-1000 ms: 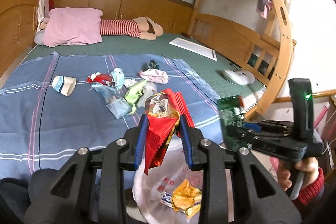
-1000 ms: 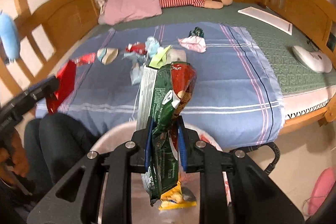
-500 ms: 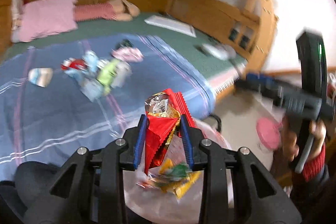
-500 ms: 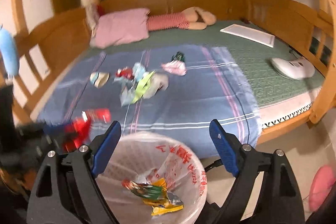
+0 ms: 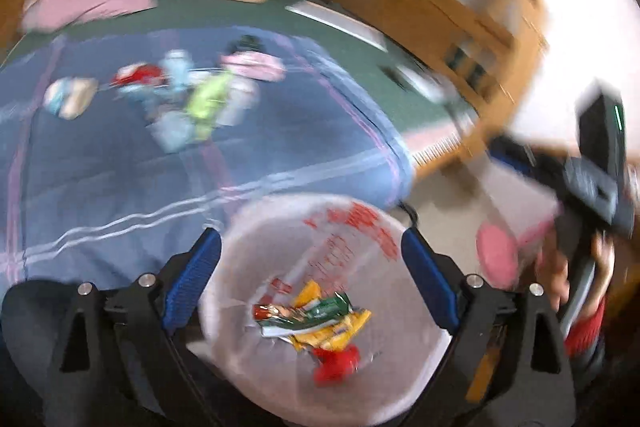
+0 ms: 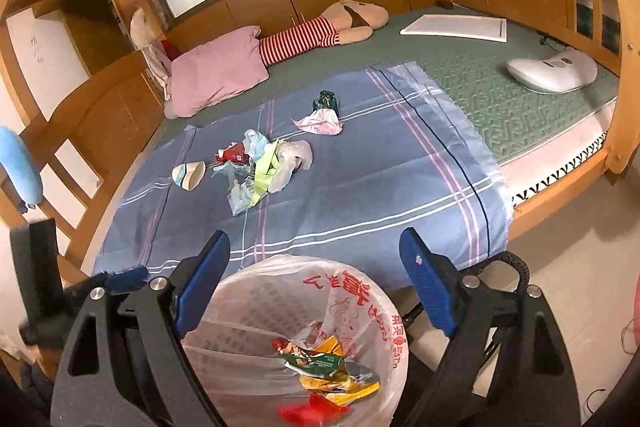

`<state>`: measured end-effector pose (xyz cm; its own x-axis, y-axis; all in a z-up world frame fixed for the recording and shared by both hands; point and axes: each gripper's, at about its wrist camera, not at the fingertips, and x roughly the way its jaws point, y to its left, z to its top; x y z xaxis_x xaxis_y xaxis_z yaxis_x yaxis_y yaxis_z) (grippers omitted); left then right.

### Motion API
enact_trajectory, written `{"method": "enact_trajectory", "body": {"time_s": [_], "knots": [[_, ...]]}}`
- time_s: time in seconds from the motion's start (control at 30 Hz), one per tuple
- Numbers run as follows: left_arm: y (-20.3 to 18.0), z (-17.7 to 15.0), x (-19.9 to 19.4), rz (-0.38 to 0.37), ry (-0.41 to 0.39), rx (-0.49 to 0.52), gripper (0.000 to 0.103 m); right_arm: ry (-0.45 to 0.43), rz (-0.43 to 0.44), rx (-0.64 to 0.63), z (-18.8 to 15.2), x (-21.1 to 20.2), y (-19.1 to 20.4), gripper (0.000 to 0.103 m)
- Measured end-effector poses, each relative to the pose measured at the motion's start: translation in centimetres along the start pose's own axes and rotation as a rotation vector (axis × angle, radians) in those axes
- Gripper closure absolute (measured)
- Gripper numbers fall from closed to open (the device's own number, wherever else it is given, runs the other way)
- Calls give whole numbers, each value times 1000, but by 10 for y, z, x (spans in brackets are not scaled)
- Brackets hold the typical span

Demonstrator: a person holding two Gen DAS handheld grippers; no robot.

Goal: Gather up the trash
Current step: 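Release the green bag into the bin bag with the right tool while the left tool releases the red bag, then grasp the clear plastic bag with the left tool while the right tool grasps the green paper origami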

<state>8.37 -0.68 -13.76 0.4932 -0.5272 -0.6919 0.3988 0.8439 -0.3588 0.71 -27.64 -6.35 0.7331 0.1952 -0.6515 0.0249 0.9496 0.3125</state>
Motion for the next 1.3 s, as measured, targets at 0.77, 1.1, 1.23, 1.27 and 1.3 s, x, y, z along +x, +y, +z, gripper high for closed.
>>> {"method": "enact_trajectory", "body": {"time_s": [0.77,1.1,1.23,1.27,1.3], "knots": [[183,109,215,248,103,-347,56,138,-23,36,4,88,-1,18],[133,60,92,331,-125,-258,87,181,50,17,49,197,48,18],[134,27,72,176,-164,-375,85,236,47,-11,62,269,83,18],[135,30,69,198,-189,-378,85,265,47,-24,62,290,93,19],[137,30,69,223,-197,-381,84,291,39,-25,60,308,102,20]]}}
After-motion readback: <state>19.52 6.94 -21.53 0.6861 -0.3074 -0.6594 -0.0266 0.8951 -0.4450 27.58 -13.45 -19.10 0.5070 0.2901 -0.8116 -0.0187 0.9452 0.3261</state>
